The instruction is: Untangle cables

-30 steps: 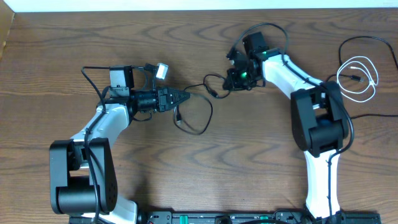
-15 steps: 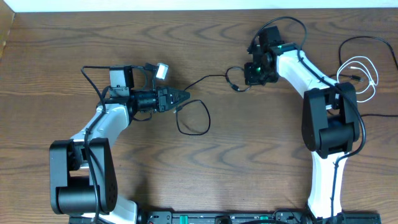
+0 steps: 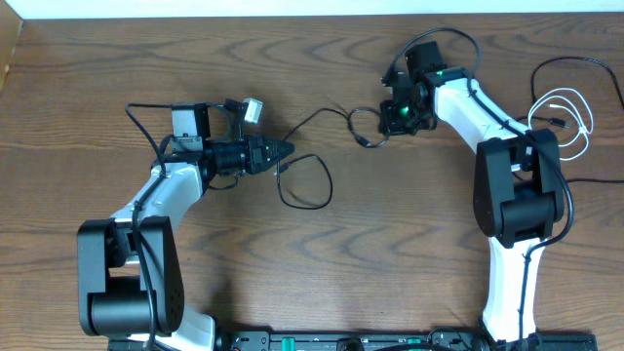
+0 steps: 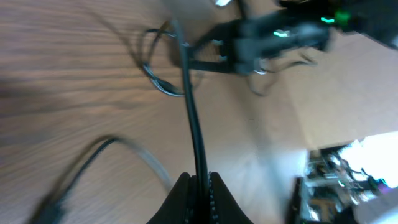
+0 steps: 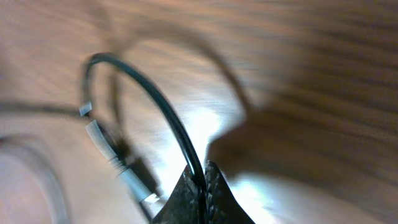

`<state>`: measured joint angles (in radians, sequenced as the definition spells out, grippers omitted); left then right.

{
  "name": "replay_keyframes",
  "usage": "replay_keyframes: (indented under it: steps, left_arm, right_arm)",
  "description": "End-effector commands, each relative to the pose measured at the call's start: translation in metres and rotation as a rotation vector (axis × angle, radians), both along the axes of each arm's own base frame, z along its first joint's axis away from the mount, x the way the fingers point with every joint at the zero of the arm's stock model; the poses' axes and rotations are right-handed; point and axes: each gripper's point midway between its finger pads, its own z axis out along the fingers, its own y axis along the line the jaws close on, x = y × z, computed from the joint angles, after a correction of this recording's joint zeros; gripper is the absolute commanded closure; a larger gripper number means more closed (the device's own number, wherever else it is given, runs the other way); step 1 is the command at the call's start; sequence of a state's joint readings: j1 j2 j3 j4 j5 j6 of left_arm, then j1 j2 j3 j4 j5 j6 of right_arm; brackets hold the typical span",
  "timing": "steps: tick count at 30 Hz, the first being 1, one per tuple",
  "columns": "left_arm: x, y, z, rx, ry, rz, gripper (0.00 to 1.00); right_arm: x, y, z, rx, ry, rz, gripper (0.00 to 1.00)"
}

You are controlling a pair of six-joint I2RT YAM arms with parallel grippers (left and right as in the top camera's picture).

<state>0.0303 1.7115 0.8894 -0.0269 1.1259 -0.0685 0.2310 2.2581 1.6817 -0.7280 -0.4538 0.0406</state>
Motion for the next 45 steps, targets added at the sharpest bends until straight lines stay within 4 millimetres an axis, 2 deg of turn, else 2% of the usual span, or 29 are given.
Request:
replay_keyframes:
  steps: [1, 5, 10, 12, 14, 17, 22, 31, 35, 39, 45]
  left_arm:
    - [0.017, 0.029, -0.036, 0.171, 0.144, 0.221, 0.92]
    - [0.019, 0.067, -0.068, 0.344, 0.302, 0.454, 0.91]
    - [0.019, 0.068, -0.070, 0.351, 0.314, 0.470, 0.85]
    - [0.019, 0.063, -0.066, 0.321, 0.310, 0.448, 0.70]
    - [0.019, 0.052, -0.058, 0.258, 0.297, 0.400, 0.53]
    - [0.016, 0.033, -0.041, 0.145, 0.273, 0.308, 0.44]
    - [0.015, 0.026, -0.035, 0.105, 0.265, 0.273, 0.44]
    - [0.015, 0.026, -0.035, 0.105, 0.265, 0.274, 0.44]
    - [0.015, 0.027, -0.034, 0.105, 0.261, 0.274, 0.44]
    - [0.019, 0.027, -0.031, 0.102, 0.236, 0.276, 0.44]
    - [0.021, 0.024, -0.021, 0.044, 0.220, 0.250, 0.43]
  right_arm:
    - [-0.020, 0.042, 0.022, 0.277, -0.016, 0.211, 0.99]
    - [-0.026, 0.057, 0.049, 0.469, -0.053, 0.299, 0.99]
    - [-0.028, 0.070, 0.086, 0.697, -0.092, 0.355, 0.99]
    - [-0.030, 0.074, 0.099, 0.773, -0.109, 0.384, 0.99]
    - [-0.032, 0.080, 0.103, 0.791, -0.118, 0.404, 0.99]
    - [-0.036, 0.088, 0.101, 0.780, -0.118, 0.422, 0.99]
    - [-0.046, 0.108, 0.101, 0.780, -0.121, 0.473, 0.99]
    - [-0.079, 0.161, 0.123, 0.897, -0.090, 0.603, 0.99]
    - [-0.094, 0.179, 0.136, 0.960, -0.066, 0.658, 0.99]
    - [-0.101, 0.188, 0.137, 0.962, -0.045, 0.671, 0.99]
    - [-0.104, 0.190, 0.137, 0.962, 0.010, 0.647, 0.99]
